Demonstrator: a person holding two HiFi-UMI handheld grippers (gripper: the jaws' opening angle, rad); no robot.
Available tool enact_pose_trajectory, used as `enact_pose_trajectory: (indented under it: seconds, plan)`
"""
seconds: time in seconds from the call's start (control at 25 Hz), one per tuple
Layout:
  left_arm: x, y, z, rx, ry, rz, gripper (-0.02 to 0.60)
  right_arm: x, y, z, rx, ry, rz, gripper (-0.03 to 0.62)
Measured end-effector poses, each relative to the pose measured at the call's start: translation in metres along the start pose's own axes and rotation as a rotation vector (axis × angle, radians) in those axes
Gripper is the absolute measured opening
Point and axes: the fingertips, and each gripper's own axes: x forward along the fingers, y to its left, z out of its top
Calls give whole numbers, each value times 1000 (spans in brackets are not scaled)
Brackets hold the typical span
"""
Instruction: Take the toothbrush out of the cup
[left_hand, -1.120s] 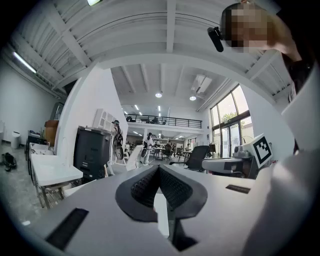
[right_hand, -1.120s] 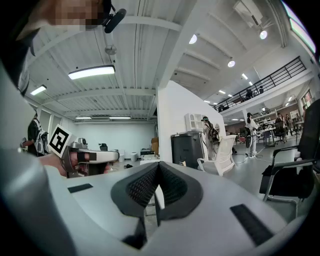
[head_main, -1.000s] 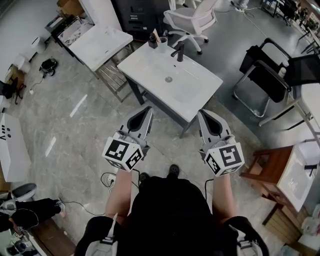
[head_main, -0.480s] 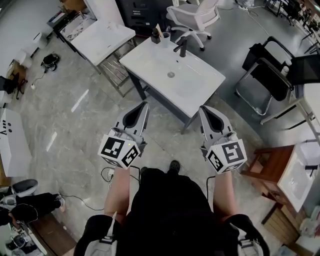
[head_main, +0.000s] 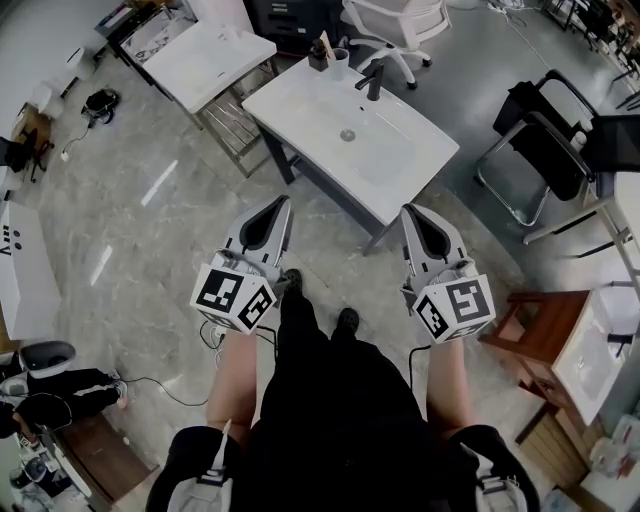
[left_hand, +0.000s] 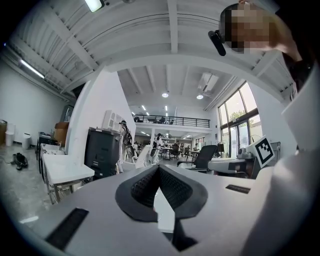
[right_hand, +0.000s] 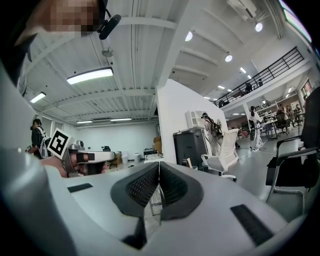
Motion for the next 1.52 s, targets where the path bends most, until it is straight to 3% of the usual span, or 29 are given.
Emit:
enact_pose_trajectory:
  seconds: [0.28, 0.92, 1.52]
  plan:
    - [10, 26, -3, -11, 7, -11, 15, 24, 0, -4, 22, 6, -15, 31]
    - [76, 133, 29, -28, -26, -167, 15, 149, 6, 30, -6, 3, -125, 31]
    - [77, 240, 32, -56, -3, -224, 15, 246, 48, 25, -12, 27, -184, 31]
